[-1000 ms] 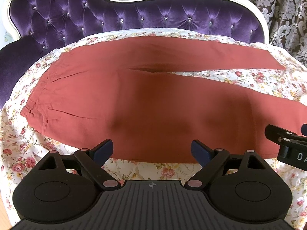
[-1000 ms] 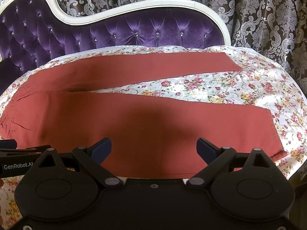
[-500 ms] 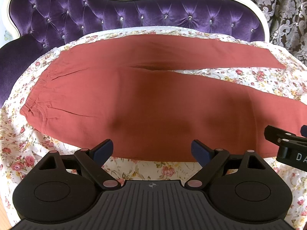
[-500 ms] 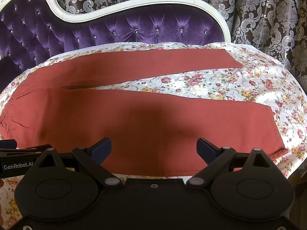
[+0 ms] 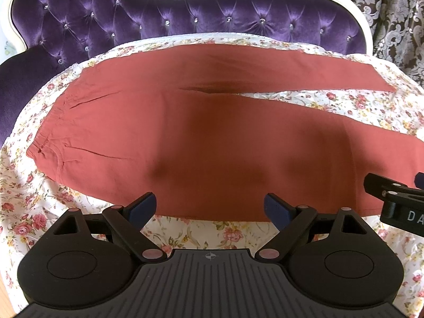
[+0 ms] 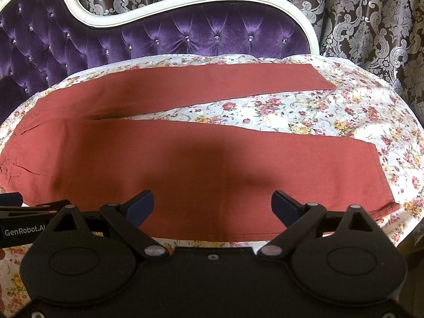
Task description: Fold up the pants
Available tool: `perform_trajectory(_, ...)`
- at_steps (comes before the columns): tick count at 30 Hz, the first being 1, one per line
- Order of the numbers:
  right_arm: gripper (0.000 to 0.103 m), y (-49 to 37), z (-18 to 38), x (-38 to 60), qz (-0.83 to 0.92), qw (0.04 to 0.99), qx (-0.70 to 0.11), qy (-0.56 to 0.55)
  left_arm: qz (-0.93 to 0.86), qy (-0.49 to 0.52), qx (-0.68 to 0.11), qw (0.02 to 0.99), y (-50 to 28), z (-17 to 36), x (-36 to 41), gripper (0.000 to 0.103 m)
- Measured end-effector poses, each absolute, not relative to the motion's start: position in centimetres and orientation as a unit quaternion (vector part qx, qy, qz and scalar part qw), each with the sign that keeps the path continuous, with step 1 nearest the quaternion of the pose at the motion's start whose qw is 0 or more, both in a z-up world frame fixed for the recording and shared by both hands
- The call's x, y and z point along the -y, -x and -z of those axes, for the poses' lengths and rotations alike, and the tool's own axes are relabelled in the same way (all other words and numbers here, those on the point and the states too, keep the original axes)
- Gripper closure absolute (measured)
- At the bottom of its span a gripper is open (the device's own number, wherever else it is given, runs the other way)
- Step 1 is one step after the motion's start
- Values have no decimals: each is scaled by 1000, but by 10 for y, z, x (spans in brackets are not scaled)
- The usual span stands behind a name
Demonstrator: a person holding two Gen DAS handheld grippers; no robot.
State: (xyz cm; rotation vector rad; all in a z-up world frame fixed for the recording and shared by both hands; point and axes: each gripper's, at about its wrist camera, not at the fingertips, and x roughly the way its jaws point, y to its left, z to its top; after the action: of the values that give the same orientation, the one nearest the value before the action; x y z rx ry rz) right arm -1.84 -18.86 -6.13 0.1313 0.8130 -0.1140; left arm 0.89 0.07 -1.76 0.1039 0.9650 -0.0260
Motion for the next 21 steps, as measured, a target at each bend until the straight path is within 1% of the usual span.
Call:
perform_trajectory(16, 8, 13, 65, 196, 58, 912, -399, -80, -1, -67, -463, 884, -10, 16, -2, 14)
perform_trajectory(21, 11, 5, 68, 196, 58, 909, -407, -72, -14, -59, -459, 886, -12, 13, -7, 14)
